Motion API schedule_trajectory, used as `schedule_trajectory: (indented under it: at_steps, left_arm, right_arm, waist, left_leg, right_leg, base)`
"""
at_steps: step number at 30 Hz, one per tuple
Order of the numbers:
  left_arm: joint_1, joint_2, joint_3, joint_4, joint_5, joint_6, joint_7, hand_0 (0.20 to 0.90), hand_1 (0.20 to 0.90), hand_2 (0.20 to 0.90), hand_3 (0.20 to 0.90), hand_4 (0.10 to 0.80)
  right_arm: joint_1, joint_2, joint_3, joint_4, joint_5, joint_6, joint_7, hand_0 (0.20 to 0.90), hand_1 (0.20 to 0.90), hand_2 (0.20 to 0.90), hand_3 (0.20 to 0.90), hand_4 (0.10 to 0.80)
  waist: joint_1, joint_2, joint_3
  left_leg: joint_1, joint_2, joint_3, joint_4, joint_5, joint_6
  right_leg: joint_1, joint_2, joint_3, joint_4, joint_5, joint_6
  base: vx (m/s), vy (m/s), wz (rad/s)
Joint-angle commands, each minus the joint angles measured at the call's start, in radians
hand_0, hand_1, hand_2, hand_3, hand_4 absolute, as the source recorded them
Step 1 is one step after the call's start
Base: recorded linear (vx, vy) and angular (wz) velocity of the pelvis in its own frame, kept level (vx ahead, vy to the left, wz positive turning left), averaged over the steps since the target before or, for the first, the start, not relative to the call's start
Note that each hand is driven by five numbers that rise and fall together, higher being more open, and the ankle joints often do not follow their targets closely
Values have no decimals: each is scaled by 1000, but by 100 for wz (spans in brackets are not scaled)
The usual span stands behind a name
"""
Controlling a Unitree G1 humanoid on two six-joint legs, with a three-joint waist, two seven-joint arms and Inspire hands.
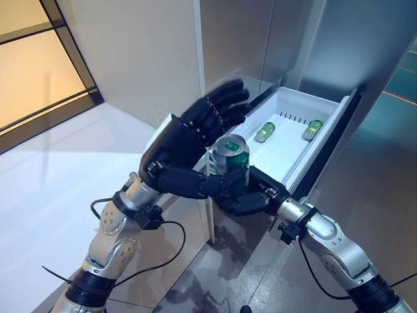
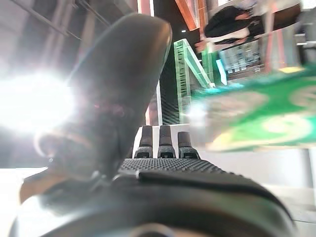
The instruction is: Put drinks into fridge and close the fridge
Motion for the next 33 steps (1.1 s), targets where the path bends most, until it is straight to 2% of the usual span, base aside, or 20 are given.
schedule_trajectory:
  at_steps: [1,9,10,11,18,24,28,33]
  left_arm:
    - [-120,-47,28,-29,-103,-61,26,900,900,900,900,800]
    - [-115,-113,-65,59,-166,127,39,900,900,900,900,800]
    - [-115,-114,-64,59,-166,127,39,900,900,900,900,800]
    - [-105,-132,-89,95,-179,161,46,900,900,900,900,800]
    - [-7,-191,-146,184,-283,333,-36,900,900,900,900,800]
    - [68,-163,-216,209,-296,392,-121,900,900,900,900,800]
    - [108,-125,-260,197,-279,470,-165,900,900,900,900,800]
    - [138,-71,-324,233,-258,542,-139,900,900,900,900,800]
  right_arm:
    - [-205,40,-142,-70,-6,-102,-98,300,300,300,200,100]
    - [-396,-30,-148,96,-159,-113,-310,300,300,300,200,100]
    - [-397,-30,-148,97,-159,-113,-310,300,300,300,200,100]
    - [-453,-51,-138,150,-158,-94,-356,300,300,300,200,100]
    - [-602,-161,-137,390,-165,-76,-438,300,300,300,200,100]
    - [-731,-257,-105,625,-136,-96,-463,300,300,300,200,100]
    - [-798,-305,-63,772,-157,-91,-455,300,300,300,200,100]
    - [-878,-354,32,941,-243,-54,-432,300,300,300,200,100]
  waist:
    - [16,-27,-72]
    - [38,-39,-56]
    - [38,-38,-56]
    - [45,-41,-54]
    - [86,-49,-42]
    - [124,-54,-22]
    - [146,-52,0]
    - [169,-43,44]
  left_leg:
    - [-3,-53,-40,17,-60,30]
    - [-1,-56,-56,29,-68,26]
    - [-1,-56,-56,29,-68,26]
    - [-1,-57,-59,31,-70,26]
    - [-8,-58,-74,39,-72,23]
    - [-13,-62,-90,46,-77,20]
    - [-30,-64,-98,63,-74,20]
    - [-83,-66,-110,98,-66,24]
  right_leg:
    - [-18,16,9,109,-96,37]
    - [-9,10,-19,117,-101,35]
    - [-8,10,-19,117,-101,35]
    - [-6,9,-24,117,-102,34]
    - [1,1,-50,118,-103,30]
    - [9,-4,-69,117,-109,30]
    - [2,-8,-77,126,-107,30]
    - [-41,-12,-77,154,-103,28]
  base:
    - [30,-12,1]
    - [46,-14,7]
    - [59,1,13]
    - [61,4,9]
    - [73,7,11]
    - [74,8,18]
    - [60,12,19]
    - [18,1,22]
